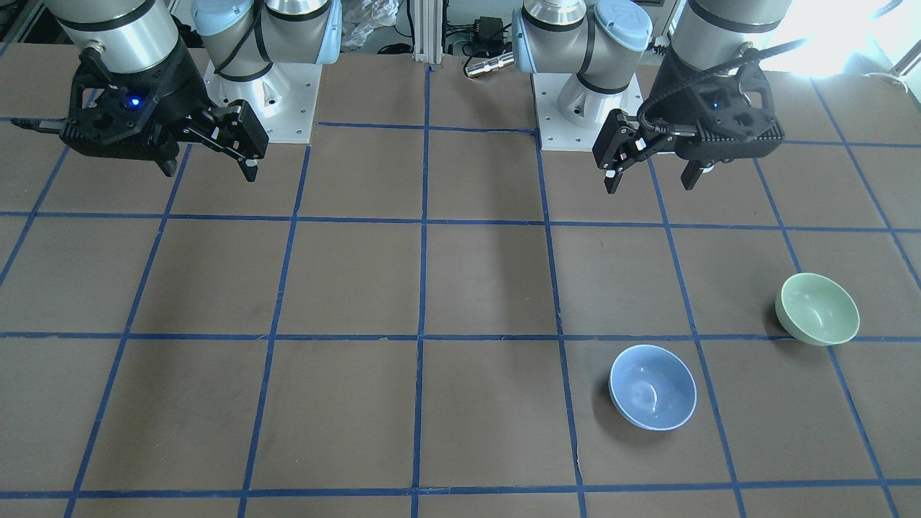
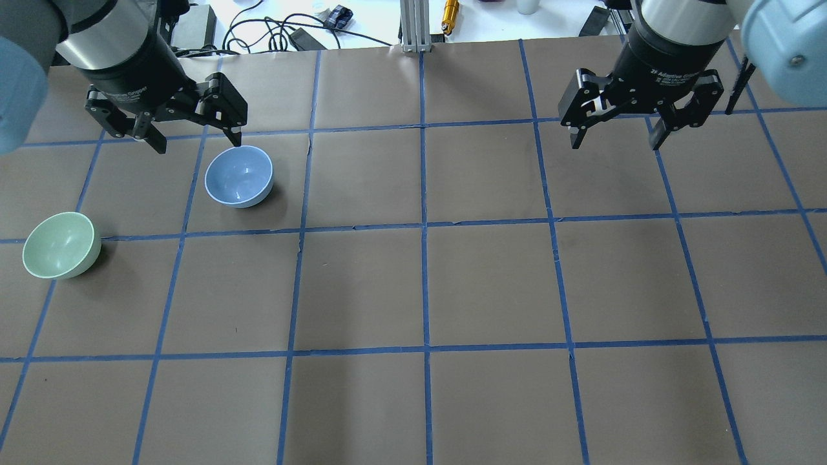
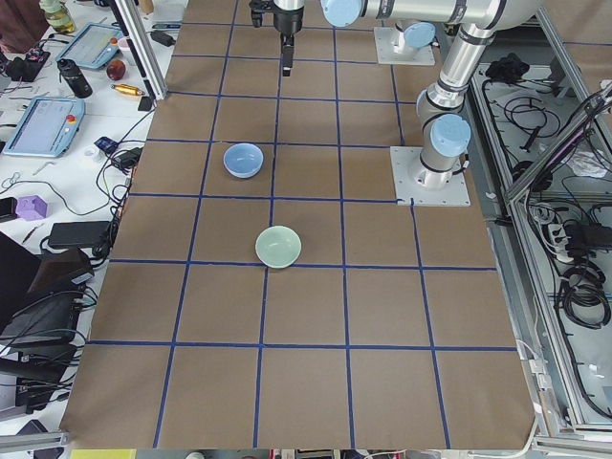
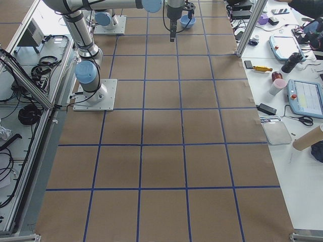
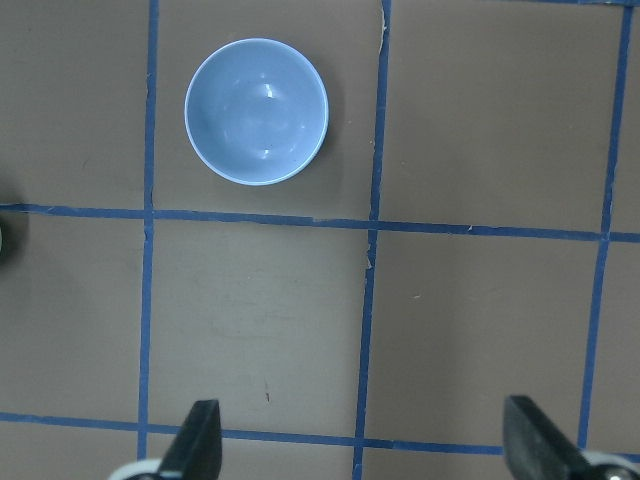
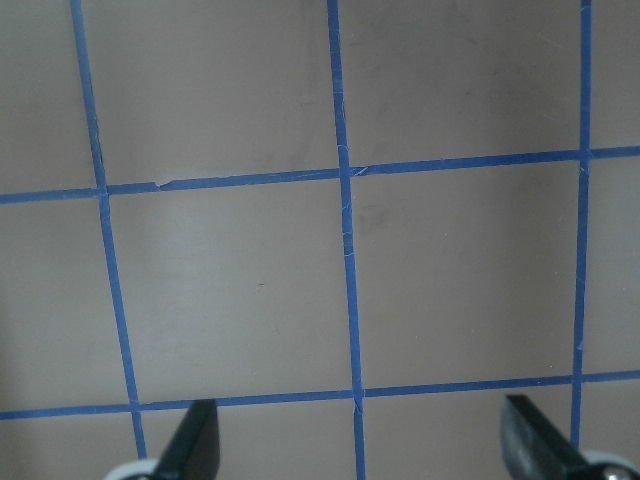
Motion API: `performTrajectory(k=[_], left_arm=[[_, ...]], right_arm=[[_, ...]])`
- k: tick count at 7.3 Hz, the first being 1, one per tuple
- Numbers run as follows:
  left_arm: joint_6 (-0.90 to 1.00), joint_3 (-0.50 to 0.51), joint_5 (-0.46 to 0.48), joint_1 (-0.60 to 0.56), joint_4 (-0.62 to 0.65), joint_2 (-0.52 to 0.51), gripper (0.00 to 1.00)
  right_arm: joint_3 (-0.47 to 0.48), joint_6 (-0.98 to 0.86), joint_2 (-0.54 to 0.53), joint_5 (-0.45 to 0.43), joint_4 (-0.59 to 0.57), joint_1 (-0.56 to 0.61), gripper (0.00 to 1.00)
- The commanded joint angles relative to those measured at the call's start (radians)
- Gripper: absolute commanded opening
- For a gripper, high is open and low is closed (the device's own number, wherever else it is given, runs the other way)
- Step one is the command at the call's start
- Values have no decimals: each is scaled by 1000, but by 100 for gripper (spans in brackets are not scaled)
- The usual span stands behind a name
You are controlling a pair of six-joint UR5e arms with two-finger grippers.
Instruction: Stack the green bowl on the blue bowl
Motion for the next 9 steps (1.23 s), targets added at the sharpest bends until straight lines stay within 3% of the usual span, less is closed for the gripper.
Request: performTrajectory(k=[1,7,9], left_arm=[[11,1,-8,2,1,3,100],[123,0,-5,66,-6,3,100],[204,-19,-17,179,-9,-15,100]], right_arm=[[0,0,0,0,0,0,100],[0,0,0,0,-1,0,100],[0,0,0,0,0,0,100]])
